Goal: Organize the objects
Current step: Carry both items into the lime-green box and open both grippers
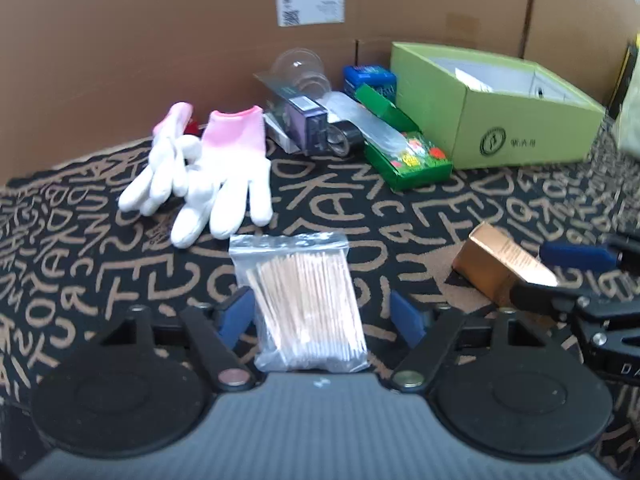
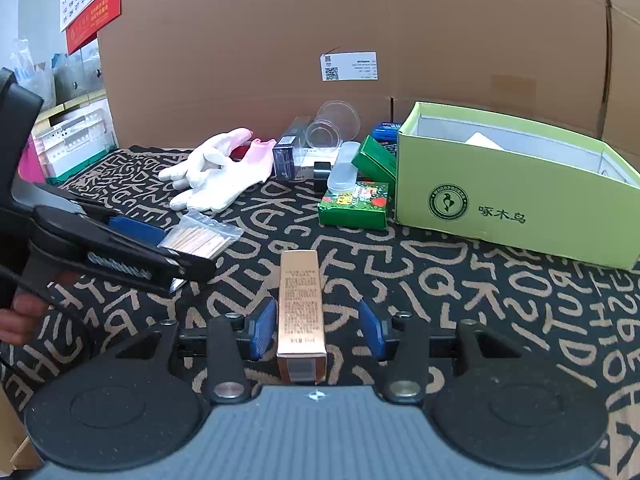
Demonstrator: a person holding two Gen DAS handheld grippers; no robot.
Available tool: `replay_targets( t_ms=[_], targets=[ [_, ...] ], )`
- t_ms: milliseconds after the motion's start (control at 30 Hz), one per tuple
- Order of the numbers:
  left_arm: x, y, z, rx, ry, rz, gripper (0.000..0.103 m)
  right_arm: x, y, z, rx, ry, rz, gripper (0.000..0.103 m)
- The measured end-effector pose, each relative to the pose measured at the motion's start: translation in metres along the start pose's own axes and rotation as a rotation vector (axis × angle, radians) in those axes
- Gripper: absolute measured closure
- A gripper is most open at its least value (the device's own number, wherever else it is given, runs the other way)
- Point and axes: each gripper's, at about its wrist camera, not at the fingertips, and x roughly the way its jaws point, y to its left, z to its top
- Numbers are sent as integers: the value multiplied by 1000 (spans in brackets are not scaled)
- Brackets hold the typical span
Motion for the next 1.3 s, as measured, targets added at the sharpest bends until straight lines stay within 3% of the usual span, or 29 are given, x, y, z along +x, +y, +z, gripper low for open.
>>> replay_targets(
  t_ms=[33, 133, 200, 267, 300, 333, 433, 533, 700, 933, 1300],
  targets=[
    [3, -1, 1, 2, 15, -11, 61, 1, 1, 1, -5, -1, 0, 53],
    [5, -1, 5, -5, 20, -20, 59, 4, 5, 1, -22, -3, 1, 54],
    [7, -4, 5, 8, 17, -6, 40, 7, 8, 2, -27, -2, -4, 54],
    [10, -8, 4, 29, 18, 10, 37, 10, 8, 3, -26, 2, -2, 54],
    [10, -9, 4, 35, 14, 12, 39, 12, 9, 2, -24, 7, -1, 54],
    [10, -10, 4, 38, 14, 4, 48, 13, 8, 2, -22, 11, -2, 58],
    [8, -13, 5, 48, 16, -21, 67, 15, 8, -1, -12, 26, 6, 73],
    [5, -21, 6, 70, 11, -19, 75, 13, 7, -4, 5, 20, 16, 76],
    [-6, -26, 13, 47, -10, -64, 77, 3, 2, -2, 16, 4, 30, 76],
    [-30, -47, 54, 56, -115, -146, 77, -24, -23, 21, 25, -107, -9, 76],
    [-27, -119, 143, 85, -213, -261, 77, -41, -99, 71, 45, -247, -232, 76]
  ],
)
